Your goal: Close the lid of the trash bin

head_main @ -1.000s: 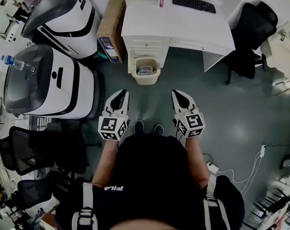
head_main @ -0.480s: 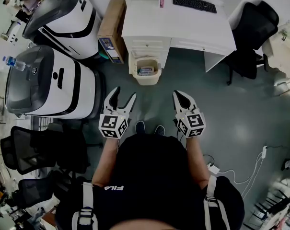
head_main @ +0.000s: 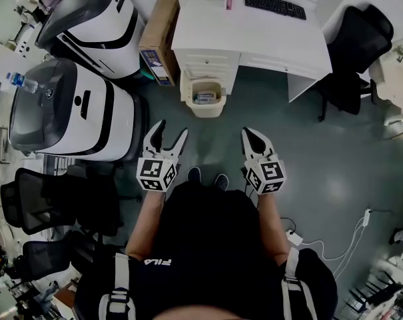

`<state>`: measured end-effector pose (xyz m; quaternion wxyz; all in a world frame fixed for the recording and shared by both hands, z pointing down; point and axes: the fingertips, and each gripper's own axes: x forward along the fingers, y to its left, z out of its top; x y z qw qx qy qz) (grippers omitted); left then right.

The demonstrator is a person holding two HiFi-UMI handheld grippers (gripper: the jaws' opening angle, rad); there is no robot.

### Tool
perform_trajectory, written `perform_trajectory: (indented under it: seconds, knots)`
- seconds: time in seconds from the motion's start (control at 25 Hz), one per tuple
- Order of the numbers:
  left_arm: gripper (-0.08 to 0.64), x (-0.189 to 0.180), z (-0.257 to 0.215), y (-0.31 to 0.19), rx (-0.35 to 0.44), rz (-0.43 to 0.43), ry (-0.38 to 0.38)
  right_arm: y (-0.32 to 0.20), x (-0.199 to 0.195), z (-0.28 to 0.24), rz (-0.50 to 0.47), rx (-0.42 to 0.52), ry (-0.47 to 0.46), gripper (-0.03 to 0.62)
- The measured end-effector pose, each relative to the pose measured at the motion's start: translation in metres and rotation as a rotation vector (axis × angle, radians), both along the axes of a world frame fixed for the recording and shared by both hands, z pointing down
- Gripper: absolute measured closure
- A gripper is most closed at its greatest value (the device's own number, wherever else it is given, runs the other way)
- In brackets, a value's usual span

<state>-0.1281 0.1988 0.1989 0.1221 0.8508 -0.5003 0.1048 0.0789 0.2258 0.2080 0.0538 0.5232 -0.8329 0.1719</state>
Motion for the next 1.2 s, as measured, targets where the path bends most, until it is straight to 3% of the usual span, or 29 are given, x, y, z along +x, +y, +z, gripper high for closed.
perform_trajectory:
  seconds: [0.36,0.6,0.92,1.2]
  knots:
    - [0.256,0.011,0.019,-0.008,-0.02,-0.021,-0.034,-0.002,0.006,0.025,-0.042,-0.042,-0.018,0.589]
    - [0.256,0.007,0.044,-0.049,-0.048,-0.011,-0.035,-0.035,0.0,0.037,-0.037,-0.05,0.014,0.588]
    - [0.256,-0.005,0.1,-0.146,-0.114,0.0,-0.033,-0.121,-0.01,0.074,-0.016,-0.085,0.079,0.588]
    - [0.256,-0.02,0.173,-0.23,-0.153,-0.01,-0.023,-0.214,-0.024,0.128,-0.027,-0.052,0.163,0.588]
